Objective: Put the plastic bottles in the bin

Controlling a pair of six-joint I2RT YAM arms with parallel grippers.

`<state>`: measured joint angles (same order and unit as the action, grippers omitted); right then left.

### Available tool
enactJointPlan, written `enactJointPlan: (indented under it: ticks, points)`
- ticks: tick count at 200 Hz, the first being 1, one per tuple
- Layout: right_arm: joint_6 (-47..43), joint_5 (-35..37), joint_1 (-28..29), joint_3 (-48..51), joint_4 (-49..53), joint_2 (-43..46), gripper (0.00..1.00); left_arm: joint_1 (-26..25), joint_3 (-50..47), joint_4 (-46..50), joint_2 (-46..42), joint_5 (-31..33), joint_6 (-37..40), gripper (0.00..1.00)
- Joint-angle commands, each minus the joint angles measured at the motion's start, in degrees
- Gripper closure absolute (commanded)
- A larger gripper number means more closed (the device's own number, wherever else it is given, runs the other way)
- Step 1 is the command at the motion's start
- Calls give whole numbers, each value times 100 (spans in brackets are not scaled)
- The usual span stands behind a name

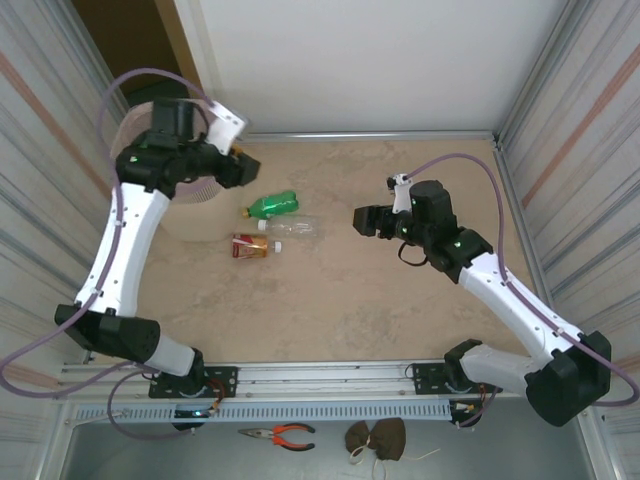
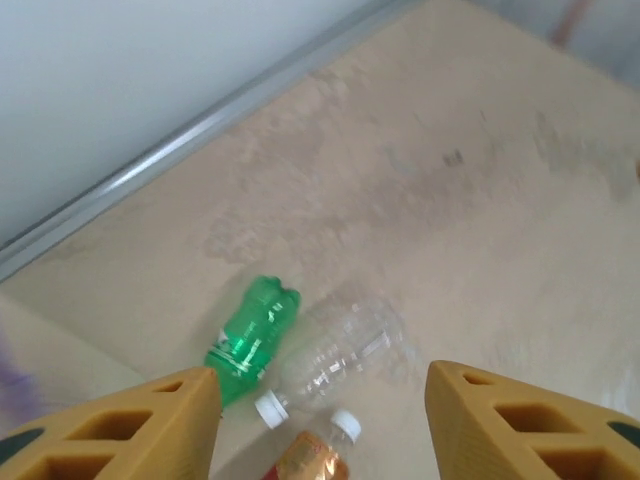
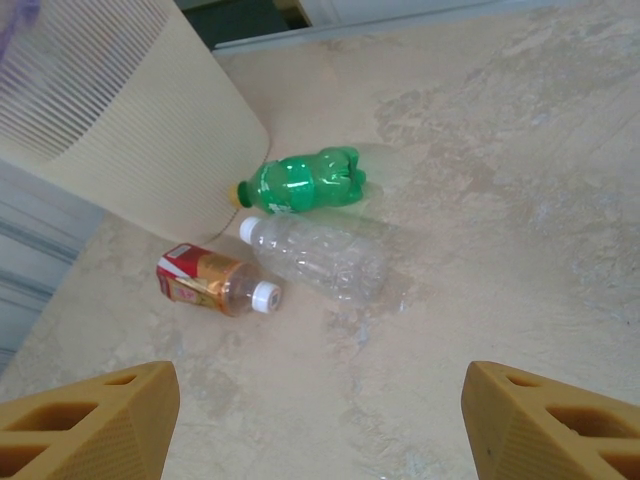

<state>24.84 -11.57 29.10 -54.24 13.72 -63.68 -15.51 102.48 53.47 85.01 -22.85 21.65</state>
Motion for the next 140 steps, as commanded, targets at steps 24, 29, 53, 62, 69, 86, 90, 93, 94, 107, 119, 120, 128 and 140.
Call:
enactJointPlan:
  ticks: [24,29,53,62,69,86,90,93,94,107,119,120,128,140]
  points:
    - [-143,182,-36,-25,196,266,27,-1199,-392,990,518,1523,1573,34]
    - [-139,182,-36,-26,202,272,27,-1288,-468,979,589,1744,1608,32]
    - [-120,200,-36,-34,260,333,27,-1526,-796,772,906,2737,1687,24]
    - [-121,201,-36,-34,277,351,27,-1555,-900,712,1023,2977,1704,23]
    - [-120,217,-36,-43,295,364,27,-1574,-984,673,1106,3150,1705,22]
    - [-128,244,-36,-52,341,392,27,-1583,-1290,372,1211,3404,1660,20]
    - [-121,248,-36,-52,341,406,27,-1580,-1390,291,1232,3444,1642,20]
    - [-116,252,-36,-51,341,408,27,-1578,-1456,229,1234,3479,1634,20]
    - [-113,252,-36,-51,342,408,27,-1578,-1479,209,1240,3484,1638,20]
    - [-99,261,-36,-49,334,409,27,-1588,-1726,45,1334,3703,1592,18]
    - [-72,252,-36,-52,307,400,27,-1606,-1916,-13,1461,3938,1593,18]
    - [-65,248,-36,-52,307,396,27,-1601,-1933,-21,1468,3960,1599,18]
    - [-51,237,-36,-52,269,376,27,-1613,-2058,-111,1547,4053,1616,17]
    - [-31,204,-27,-69,234,341,27,-1620,-2179,-201,1650,4079,1638,17]
